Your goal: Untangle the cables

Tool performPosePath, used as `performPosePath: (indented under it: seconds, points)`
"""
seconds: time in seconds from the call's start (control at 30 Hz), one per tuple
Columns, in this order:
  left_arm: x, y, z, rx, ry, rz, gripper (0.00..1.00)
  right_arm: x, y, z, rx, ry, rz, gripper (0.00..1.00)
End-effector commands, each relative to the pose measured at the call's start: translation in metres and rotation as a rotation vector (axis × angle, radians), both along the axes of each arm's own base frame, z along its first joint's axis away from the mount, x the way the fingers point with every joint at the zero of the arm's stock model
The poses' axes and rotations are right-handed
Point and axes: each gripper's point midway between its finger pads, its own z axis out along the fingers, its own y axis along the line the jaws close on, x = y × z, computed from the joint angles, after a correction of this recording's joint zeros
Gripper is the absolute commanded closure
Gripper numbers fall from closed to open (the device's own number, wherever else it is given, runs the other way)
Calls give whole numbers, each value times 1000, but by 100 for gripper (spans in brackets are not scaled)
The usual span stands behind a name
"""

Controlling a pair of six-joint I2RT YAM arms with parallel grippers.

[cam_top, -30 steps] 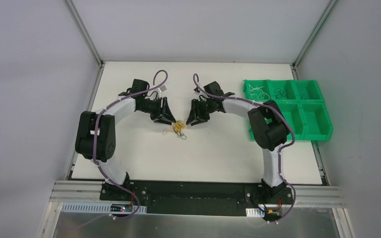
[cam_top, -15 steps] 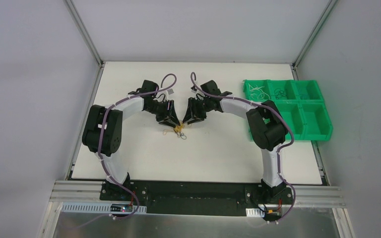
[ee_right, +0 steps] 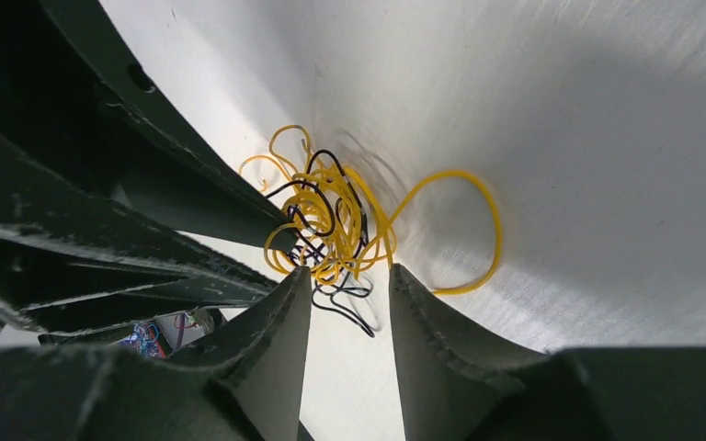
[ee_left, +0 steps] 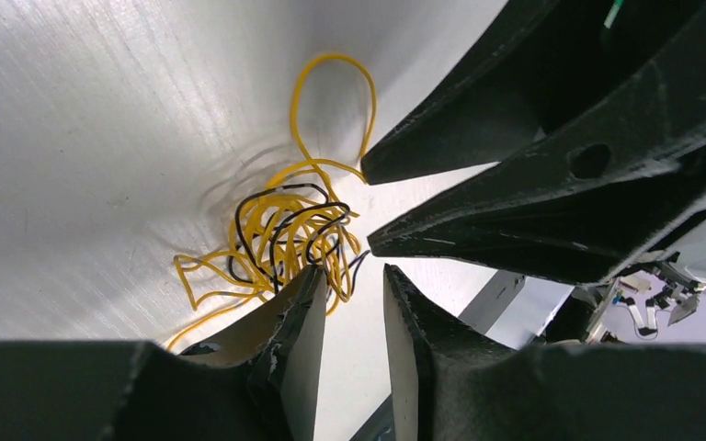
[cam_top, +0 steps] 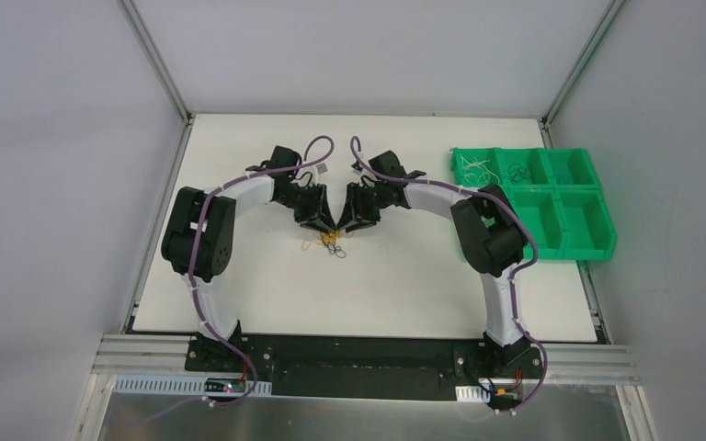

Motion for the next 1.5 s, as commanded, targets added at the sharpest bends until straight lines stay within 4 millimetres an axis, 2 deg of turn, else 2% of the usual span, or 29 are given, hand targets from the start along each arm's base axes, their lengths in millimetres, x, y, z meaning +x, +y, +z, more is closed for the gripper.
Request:
performPosePath:
  seconds: [0.0, 0.1, 0.13, 0.17, 0.2, 0.33, 0.4, 0.53, 0.73, 0.87, 0.97, 1.2, 1.37, 1.47]
  points:
    - [3, -5, -1, 16, 10, 0, 71, 7, 8, 14, 28, -27, -3, 60]
    - [2, -9, 6, -6, 0, -12, 80, 8, 2, 16, 26, -34, 5, 60]
    - [2, -11, 12, -26, -8, -22, 85, 9, -2, 19, 21, -44, 11, 60]
    - [1, -13, 21, -48, -23, -34, 97, 12, -8, 22, 16, -55, 16, 59]
    - [0, -16, 32, -79, -44, -52, 100, 15, -15, 27, 21, -69, 20, 58]
    - [-11, -27, 88, -223, -158, -151, 100, 35, -43, 66, 104, -78, -31, 52]
    - [-10, -29, 108, -252, -193, -152, 100, 36, -47, 88, 155, -88, -27, 40]
    - [0, -35, 136, -334, -152, -84, 100, 30, -56, 118, 209, -214, -39, 27]
    - [27, -47, 172, -532, -124, 55, 100, 40, -67, 158, 305, -497, -153, 10]
    - [33, -49, 190, -560, -162, 51, 100, 49, -71, 170, 295, -573, -218, 9]
    - [35, -51, 198, -579, -167, 49, 100, 52, -71, 168, 277, -621, -259, 9]
    - [45, -53, 211, -643, -167, 66, 100, 65, -45, 162, 267, -755, -349, 10]
    - [45, -53, 218, -659, -174, 60, 100, 81, -32, 166, 260, -837, -392, 18]
    - [43, -52, 220, -665, -186, 57, 100, 96, -35, 171, 241, -866, -455, 28]
